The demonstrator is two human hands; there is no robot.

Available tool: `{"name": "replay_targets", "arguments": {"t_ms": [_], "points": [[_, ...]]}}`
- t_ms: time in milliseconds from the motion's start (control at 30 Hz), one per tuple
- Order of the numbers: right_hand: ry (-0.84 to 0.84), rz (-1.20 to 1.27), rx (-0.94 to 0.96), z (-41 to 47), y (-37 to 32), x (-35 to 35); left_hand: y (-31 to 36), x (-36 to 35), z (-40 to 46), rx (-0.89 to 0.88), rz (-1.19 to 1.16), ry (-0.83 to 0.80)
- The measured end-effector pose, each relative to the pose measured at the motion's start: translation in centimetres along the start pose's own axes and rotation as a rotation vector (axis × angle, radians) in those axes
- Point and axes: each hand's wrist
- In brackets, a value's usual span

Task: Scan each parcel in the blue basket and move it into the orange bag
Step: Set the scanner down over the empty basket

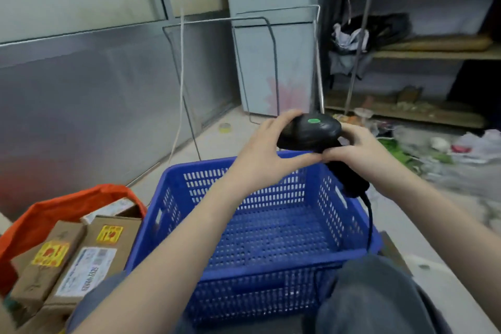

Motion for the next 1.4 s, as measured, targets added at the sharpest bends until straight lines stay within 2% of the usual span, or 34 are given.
{"name": "replay_targets", "arguments": {"t_ms": [200,333,467,567,700,833,967,1167,1400], "points": [[-0.014,-0.344,0.011,-2.5,4.4,6.0,1.4,-6.8,2.8,-0.112,0.084,-0.037],[0.046,-0.409,-0.065,-3.9,8.0,8.4,1.9,-11.6,4.1,-0.128,0.002,-0.153],[0.085,-0.338,-0.202,-5.0,12.2,9.9,0.6,-16.1,5.1,-0.076,-0.017,-0.311],[0.096,-0.265,-0.299,-5.4,15.9,10.7,-0.7,-19.3,6.0,-0.036,-0.036,-0.374],[0.195,-0.214,-0.375,-5.2,20.7,10.8,-2.9,-23.7,7.4,0.024,-0.002,-0.426],[0.341,-0.124,-0.481,-5.2,25.9,10.3,-6.0,-27.3,8.3,0.099,0.038,-0.439],[0.397,-0.107,-0.587,-5.1,31.3,8.4,-10.1,-29.2,8.6,0.189,0.036,-0.385],[0.288,-0.112,-0.715,-4.2,38.5,4.2,-15.8,-30.5,8.2,0.236,0.064,-0.399],[0.161,-0.152,-0.818,-2.4,43.2,1.0,-17.7,-30.9,7.8,0.227,0.014,-0.373]]}}
Point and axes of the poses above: each hand's wrist, its own z-axis towards the middle knuckle, its own x-axis out of the back of the hand, y = z × x, and after that the axes turned 2 degrees about -z, right-handed
